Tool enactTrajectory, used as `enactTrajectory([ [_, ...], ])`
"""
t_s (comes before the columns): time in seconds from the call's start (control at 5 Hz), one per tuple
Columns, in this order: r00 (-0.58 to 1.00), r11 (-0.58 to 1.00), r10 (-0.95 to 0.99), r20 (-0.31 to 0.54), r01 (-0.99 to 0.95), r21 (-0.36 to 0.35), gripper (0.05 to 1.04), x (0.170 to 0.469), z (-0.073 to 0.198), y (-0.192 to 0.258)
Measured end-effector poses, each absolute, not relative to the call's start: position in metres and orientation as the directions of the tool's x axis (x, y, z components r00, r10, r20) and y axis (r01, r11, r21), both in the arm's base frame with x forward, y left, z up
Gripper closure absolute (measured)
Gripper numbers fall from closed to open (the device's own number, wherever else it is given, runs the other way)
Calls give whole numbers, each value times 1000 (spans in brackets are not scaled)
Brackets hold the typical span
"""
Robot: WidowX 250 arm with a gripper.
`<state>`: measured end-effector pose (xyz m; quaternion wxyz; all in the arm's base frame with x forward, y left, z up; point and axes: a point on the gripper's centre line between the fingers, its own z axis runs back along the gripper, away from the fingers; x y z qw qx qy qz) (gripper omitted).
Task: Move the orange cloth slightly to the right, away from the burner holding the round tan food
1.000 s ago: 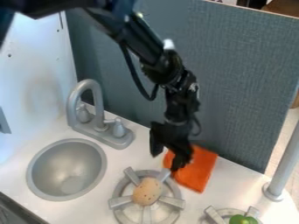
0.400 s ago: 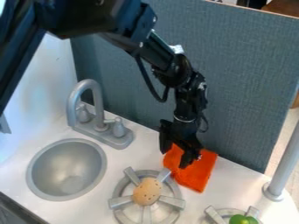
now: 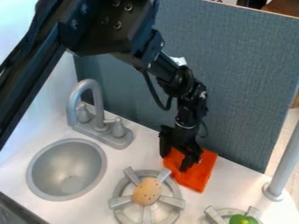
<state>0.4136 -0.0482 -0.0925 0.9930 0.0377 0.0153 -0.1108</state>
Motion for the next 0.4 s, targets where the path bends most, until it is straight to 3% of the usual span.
enactTrajectory([
  [0.4,978,979,-205,-39,205,-12,81,422,-105,-48],
])
